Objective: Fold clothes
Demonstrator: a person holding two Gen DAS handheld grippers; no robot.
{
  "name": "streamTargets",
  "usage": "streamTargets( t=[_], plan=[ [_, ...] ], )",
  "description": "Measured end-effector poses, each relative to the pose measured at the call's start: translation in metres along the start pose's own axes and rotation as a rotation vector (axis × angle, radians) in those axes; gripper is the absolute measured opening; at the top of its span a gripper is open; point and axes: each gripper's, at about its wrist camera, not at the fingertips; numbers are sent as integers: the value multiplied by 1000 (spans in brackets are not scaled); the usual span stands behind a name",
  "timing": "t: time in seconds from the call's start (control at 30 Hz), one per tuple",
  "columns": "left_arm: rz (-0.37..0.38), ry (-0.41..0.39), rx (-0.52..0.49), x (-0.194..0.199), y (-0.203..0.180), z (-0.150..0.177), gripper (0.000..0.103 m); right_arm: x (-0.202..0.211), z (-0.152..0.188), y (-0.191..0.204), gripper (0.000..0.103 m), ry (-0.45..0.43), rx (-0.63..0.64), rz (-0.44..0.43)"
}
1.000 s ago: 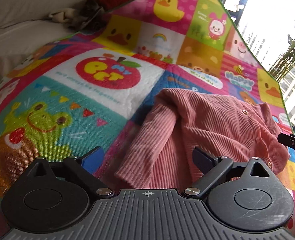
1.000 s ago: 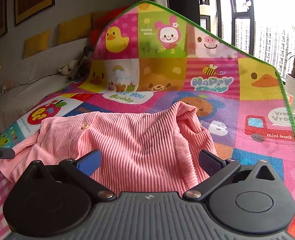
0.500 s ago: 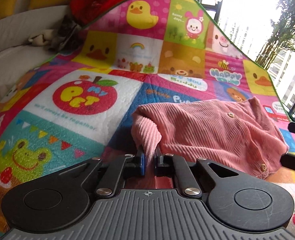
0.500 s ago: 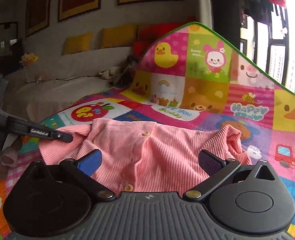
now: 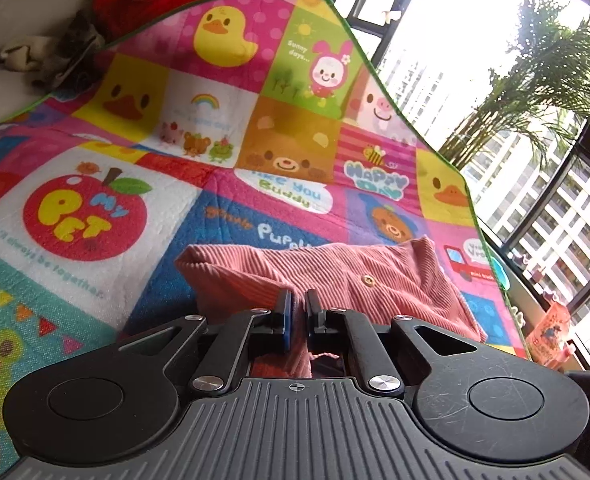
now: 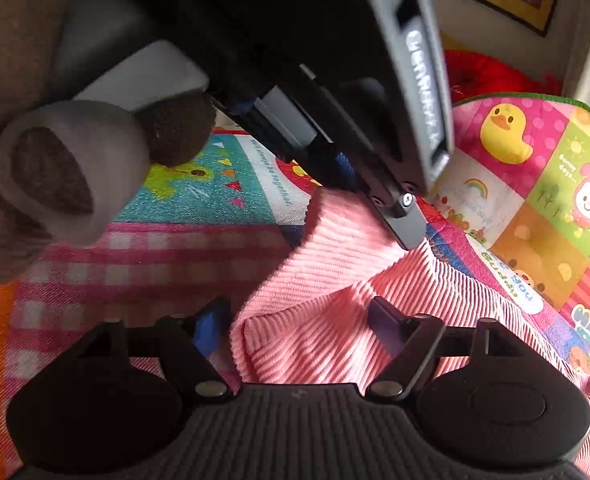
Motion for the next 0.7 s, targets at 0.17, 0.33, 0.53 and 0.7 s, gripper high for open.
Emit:
streamTargets(
  t=[0.17, 0.33, 0.53, 0.7],
  plan=[
    [27, -69, -14, 13, -9, -16, 24, 10, 4, -17, 9, -73, -9, 85],
    [13, -177, -5, 29, -16, -39, 69, 67, 13, -75, 8, -208, -158, 233],
    [23, -138, -25, 5, -36, -40, 87, 116, 59, -164, 8, -219, -415, 438],
    [79, 29, -34, -56, -64, -17, 93, 110, 122, -205, 8, -79, -653, 404]
  ],
)
Point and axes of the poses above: each gripper's, at about its wrist camera, not at the fingertips, and x roughly against the way its jaws point, y to its left, z to its underside, and after that the axes turned 7 degrees about -z, right-handed
